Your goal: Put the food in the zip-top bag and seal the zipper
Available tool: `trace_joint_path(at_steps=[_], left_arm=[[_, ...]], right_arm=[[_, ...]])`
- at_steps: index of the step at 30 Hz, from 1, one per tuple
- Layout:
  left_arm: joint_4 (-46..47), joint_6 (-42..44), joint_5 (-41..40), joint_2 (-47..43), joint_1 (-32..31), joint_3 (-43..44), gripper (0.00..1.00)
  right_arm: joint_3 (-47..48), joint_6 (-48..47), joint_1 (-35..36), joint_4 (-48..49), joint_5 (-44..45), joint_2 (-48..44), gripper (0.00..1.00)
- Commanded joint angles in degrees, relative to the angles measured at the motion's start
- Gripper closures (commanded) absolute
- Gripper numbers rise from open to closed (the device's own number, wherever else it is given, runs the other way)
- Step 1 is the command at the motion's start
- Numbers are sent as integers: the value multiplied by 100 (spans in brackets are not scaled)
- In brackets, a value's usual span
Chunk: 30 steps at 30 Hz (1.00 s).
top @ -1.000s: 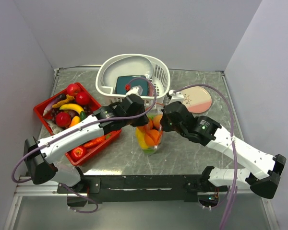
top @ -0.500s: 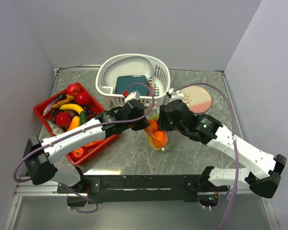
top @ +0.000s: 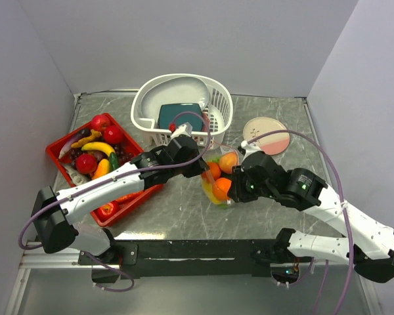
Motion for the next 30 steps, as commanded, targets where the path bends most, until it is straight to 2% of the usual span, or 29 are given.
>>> trace_joint_path(at_steps=[1, 13, 30], left_arm=[[334, 8, 108, -69, -26, 174, 99], [378, 43, 143, 19, -17, 165, 99], [334, 148, 248, 169, -17, 359, 99]], right_arm=[[-217, 242, 50, -470, -322, -209, 68], [-402, 480, 50, -198, -384, -341, 59], [-578, 463, 59, 137, -384, -139, 59]])
